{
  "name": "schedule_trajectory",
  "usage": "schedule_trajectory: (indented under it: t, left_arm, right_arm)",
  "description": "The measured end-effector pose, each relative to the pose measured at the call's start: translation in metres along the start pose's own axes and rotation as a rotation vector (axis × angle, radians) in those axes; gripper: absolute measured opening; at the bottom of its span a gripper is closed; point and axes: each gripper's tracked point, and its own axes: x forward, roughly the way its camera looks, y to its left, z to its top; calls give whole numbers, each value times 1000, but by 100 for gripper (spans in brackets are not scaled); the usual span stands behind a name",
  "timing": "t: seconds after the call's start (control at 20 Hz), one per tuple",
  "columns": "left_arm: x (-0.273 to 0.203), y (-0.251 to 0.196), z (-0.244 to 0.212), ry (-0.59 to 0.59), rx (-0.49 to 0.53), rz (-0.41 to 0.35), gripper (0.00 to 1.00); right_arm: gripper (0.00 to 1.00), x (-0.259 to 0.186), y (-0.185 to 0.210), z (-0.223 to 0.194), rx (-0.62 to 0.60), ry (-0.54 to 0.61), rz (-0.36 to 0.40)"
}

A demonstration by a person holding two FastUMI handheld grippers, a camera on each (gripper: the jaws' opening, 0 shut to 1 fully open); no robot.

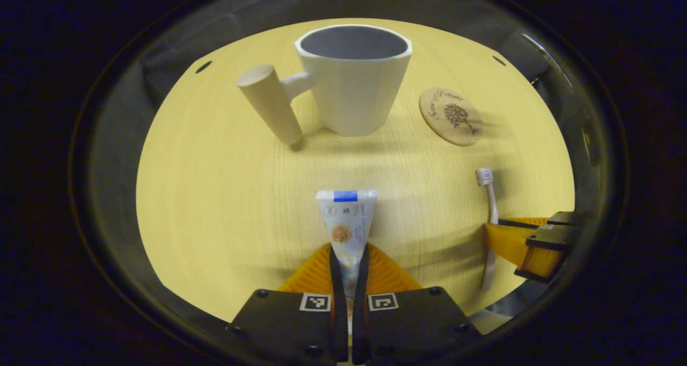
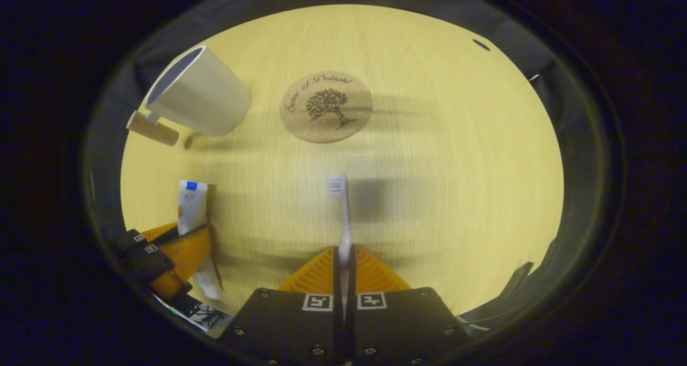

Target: Put the toothbrush and toothpaste on the desktop into the cup, then pick up the cup and place it on the coaster on the desktop.

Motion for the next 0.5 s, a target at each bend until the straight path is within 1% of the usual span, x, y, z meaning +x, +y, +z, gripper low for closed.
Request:
schedule_trajectory:
  t: [0.15,0.25,0.5]
  left_arm:
    - [-5,4,-3,23,-14,-4,11]
    - [-15,6,1,11,-36,-13,11]
    - [-62,6,14,-38,-54,-38,11]
  right_arm:
    - [2,0,0,0,-1,1,8]
    - [2,1,-1,1,2,2,14]
    - [2,1,-1,2,-6,-11,14]
